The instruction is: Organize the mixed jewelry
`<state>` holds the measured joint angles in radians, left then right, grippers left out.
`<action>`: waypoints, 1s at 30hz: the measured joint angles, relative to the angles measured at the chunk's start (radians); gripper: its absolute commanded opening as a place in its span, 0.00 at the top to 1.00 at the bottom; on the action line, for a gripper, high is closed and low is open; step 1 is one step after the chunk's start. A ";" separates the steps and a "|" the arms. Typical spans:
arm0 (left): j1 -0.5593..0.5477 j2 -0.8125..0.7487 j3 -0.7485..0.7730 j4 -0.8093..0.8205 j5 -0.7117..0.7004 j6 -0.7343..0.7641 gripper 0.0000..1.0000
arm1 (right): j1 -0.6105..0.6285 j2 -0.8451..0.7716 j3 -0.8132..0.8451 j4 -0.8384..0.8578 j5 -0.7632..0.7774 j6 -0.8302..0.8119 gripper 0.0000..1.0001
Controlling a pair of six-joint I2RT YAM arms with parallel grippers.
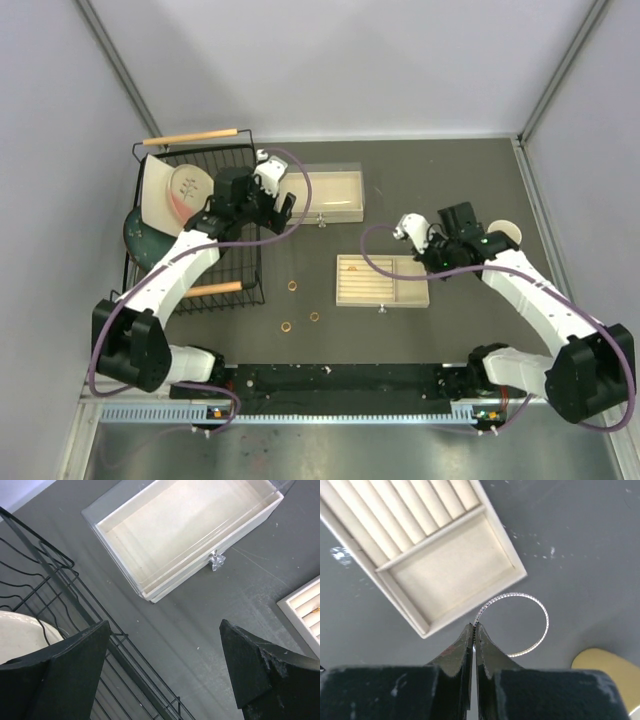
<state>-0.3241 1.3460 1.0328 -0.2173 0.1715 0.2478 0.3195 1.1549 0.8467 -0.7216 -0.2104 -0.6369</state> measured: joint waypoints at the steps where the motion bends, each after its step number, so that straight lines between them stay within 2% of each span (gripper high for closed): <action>1: 0.005 -0.009 -0.001 0.000 0.005 -0.005 0.03 | 0.030 0.002 0.006 -0.005 0.004 0.009 1.00; 5: 0.027 -0.031 -0.003 0.000 0.026 -0.019 0.03 | 0.128 0.046 0.020 -0.011 0.018 0.037 1.00; 10: 0.059 -0.046 -0.003 0.000 0.047 -0.042 0.03 | 0.191 0.130 0.020 -0.003 0.046 0.064 1.00; 28: 0.113 -0.068 -0.017 0.000 0.099 -0.063 0.03 | 0.230 0.321 0.020 0.100 0.068 0.092 1.00; 30: 0.113 -0.068 -0.017 0.000 0.102 -0.063 0.03 | 0.231 0.329 0.019 0.110 0.067 0.092 0.96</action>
<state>-0.2108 1.2778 1.0161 -0.2176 0.2733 0.1844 0.5503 1.4837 0.8661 -0.6117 -0.1432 -0.5446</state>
